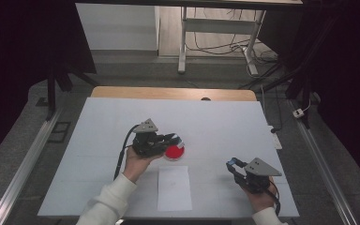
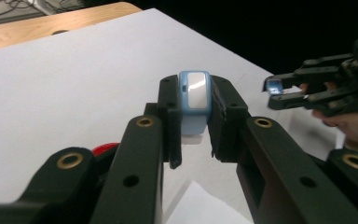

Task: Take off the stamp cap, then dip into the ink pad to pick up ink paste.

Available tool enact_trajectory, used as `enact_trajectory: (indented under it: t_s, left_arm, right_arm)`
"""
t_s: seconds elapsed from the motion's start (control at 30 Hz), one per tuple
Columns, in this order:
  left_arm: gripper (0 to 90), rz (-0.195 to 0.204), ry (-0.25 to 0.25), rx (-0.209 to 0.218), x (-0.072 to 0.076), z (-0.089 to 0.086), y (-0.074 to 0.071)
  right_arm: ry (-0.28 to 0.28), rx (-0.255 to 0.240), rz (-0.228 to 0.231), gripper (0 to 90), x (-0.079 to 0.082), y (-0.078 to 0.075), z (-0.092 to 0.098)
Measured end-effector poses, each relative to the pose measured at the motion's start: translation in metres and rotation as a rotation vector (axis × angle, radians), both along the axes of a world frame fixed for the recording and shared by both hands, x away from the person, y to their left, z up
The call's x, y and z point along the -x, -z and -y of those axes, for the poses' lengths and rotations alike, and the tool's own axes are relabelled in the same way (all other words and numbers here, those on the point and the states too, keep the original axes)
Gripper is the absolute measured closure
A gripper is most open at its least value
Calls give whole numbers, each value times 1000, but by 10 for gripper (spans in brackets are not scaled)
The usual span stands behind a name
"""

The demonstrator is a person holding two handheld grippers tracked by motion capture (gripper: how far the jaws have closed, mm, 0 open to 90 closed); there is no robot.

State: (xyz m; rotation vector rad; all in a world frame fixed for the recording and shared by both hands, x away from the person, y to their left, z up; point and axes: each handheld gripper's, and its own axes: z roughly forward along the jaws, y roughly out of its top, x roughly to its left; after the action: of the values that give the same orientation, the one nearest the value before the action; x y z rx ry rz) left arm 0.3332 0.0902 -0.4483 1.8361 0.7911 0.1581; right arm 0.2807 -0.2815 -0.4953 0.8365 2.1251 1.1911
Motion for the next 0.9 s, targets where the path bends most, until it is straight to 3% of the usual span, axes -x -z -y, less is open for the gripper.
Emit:
enact_trajectory:
  t_s: [0.5,0.9]
  left_arm:
    - [755,16,-29,-43,-7,-2,4]
    - [754,5,-32,-62,-17,2,8]
  right_arm:
    - [-20,-9,-23,657,-5,2,0]
    - [4,-35,-50,657,-8,2,4]
